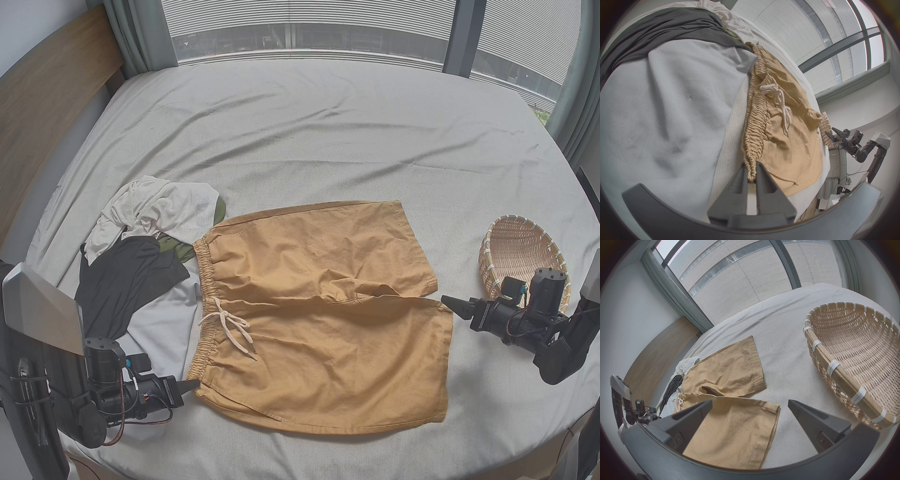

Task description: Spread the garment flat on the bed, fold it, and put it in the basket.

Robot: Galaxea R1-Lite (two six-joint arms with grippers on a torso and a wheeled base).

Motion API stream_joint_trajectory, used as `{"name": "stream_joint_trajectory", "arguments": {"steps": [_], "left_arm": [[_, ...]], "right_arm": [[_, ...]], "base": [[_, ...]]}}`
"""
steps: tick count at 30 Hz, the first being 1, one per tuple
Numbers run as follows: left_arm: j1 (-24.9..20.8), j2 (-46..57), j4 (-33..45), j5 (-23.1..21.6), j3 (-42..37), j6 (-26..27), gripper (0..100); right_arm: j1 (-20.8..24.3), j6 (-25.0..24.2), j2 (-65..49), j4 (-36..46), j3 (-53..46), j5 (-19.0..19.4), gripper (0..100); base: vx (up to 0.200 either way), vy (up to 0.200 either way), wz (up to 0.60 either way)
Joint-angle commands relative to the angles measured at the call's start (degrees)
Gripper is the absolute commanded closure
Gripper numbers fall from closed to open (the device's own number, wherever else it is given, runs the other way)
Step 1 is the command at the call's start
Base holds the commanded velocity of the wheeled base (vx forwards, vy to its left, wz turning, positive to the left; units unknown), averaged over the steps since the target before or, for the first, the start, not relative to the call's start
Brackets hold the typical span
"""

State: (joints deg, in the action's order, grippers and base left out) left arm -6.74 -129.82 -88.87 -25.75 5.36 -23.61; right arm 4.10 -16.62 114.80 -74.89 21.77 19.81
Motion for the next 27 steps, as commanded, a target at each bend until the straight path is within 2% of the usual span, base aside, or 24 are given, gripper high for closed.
{"name": "stream_joint_trajectory", "arguments": {"steps": [1, 17, 21, 27], "left_arm": [[0.15, 0.27, -0.08, -0.01, -0.35, -0.03, 100], [-0.47, 2.73, -0.08, -0.01, -0.53, -0.03, 100], [-0.47, 2.73, -0.08, -0.09, -0.53, -0.03, 100], [-0.47, 2.73, -0.08, -0.09, -0.44, -0.03, 100]], "right_arm": [[1.62, 0.53, -0.1, 0.62, -4.9, 0.05, 0], [7.77, 8.88, 3.5, 3.43, -19.93, 0.05, 0], [8.3, 10.02, 5.52, 3.43, -21.77, 0.05, 0], [10.41, 10.29, 6.4, 7.56, -21.77, -0.03, 0]], "base": [[0.0, 0.0, 0.0], [0.0, 0.0, 0.0], [0.0, 0.0, 0.0], [0.0, 0.0, 0.0]]}}
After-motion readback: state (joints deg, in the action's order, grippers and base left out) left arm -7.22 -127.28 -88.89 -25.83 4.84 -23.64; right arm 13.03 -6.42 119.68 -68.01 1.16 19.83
